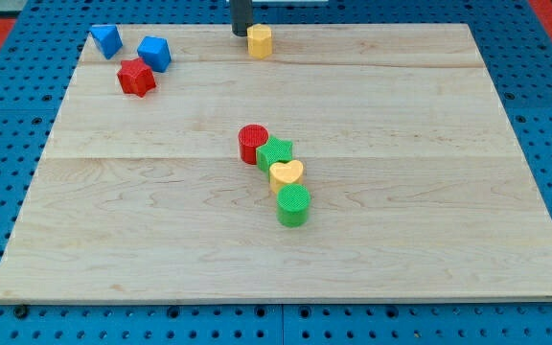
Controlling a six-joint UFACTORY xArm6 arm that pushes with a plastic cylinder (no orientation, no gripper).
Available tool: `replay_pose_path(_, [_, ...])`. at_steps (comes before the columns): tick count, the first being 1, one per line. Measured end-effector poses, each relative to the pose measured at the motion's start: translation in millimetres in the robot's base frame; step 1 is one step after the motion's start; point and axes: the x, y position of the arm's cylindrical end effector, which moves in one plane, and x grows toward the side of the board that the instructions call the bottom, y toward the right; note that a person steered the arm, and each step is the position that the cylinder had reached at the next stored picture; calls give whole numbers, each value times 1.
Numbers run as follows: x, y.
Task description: Move the blue triangle to the bottom left of the yellow hexagon
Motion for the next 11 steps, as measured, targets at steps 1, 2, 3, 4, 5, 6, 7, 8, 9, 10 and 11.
replay_pose_path(1, [0,1])
replay_pose_path(2, [-3,0])
replay_pose_path(3, [-9,-26])
replay_pose_path(4, [-9,-57])
replay_pose_path(5, [-9,-83])
replay_pose_path(6, [-10,-114])
replay_pose_path(7, [-9,-140])
replay_pose_path(8, [-10,-165])
replay_pose_path(9, [-10,-197])
replay_pose_path(10, [-10,-227])
replay_pose_path(11, [-10,-254])
